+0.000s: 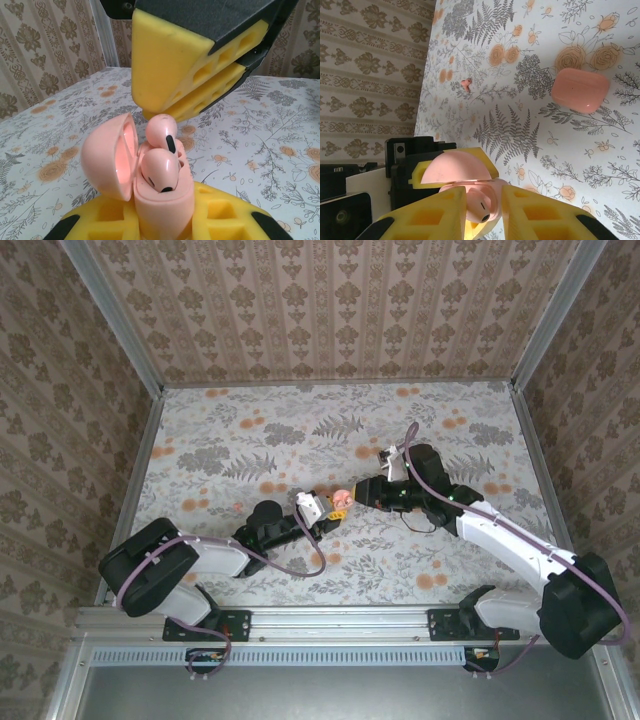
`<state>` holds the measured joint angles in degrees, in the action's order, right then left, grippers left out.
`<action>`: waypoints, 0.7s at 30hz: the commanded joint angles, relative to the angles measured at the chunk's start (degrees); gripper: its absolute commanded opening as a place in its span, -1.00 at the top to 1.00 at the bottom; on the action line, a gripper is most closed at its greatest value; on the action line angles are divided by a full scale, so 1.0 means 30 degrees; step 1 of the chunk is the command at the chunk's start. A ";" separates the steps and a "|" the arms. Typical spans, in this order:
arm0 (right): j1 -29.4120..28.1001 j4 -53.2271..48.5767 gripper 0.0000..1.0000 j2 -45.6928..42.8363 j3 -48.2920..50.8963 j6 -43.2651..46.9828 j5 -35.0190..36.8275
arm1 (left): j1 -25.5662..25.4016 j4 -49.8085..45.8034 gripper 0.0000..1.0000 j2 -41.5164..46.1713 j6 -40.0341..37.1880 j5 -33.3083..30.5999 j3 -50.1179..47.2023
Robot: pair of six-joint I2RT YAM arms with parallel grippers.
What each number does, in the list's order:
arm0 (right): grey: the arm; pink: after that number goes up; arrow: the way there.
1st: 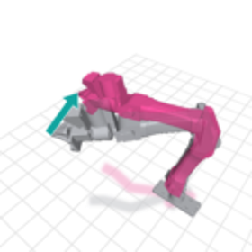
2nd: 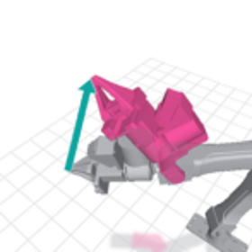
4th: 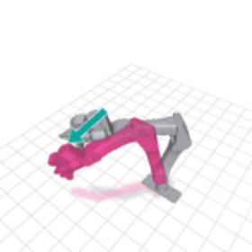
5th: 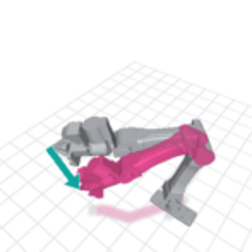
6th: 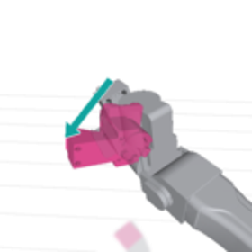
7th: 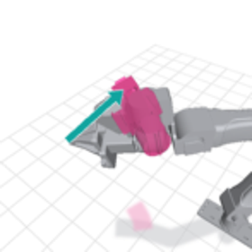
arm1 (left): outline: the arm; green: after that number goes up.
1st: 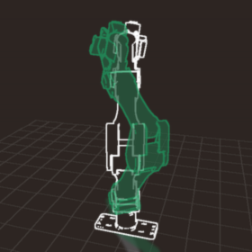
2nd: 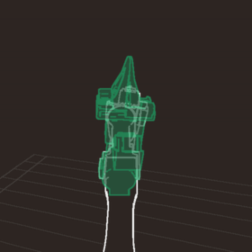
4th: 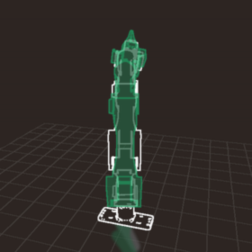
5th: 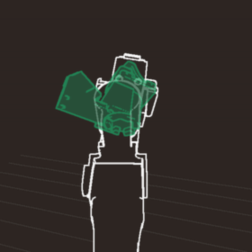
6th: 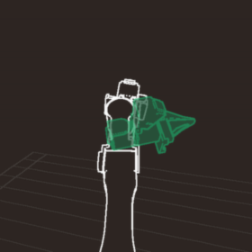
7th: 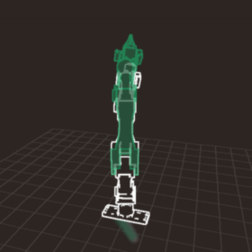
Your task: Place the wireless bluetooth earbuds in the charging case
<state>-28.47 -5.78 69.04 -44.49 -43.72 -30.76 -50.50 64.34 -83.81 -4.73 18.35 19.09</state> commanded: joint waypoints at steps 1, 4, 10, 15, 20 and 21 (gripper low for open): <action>0.0115 0.0579 0.51 0.0133 0.0186 -0.0191 -0.0730 | 0.0093 -0.0081 0.76 0.0444 -0.0415 0.0065 -0.0073; 0.0107 0.0594 0.52 0.0133 0.0186 -0.0184 -0.0843 | 0.0078 -0.0117 0.77 0.0460 -0.0435 0.0040 -0.0051; 0.0115 0.0557 0.54 0.0140 0.0211 -0.0190 -0.1046 | 0.0094 -0.0158 0.76 0.0455 -0.0378 0.0037 -0.0036; 0.0071 0.0551 0.54 0.0271 0.0211 -0.0213 -0.1231 | 0.0072 -0.0155 0.76 0.0486 -0.0378 0.0036 -0.0057; 0.0026 0.0638 0.55 0.0509 0.0211 -0.0233 -0.1452 | 0.0058 -0.0161 0.76 0.0577 -0.0363 0.0036 -0.0051; 0.0015 0.0667 0.55 0.0564 0.0211 -0.0235 -0.1490 | 0.0059 -0.0219 0.76 0.0601 -0.0385 0.0036 -0.0036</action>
<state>-28.36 -5.23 69.93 -44.49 -43.75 -33.45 -50.50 63.16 -83.70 -4.75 18.37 19.09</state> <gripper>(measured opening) 0.227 0.192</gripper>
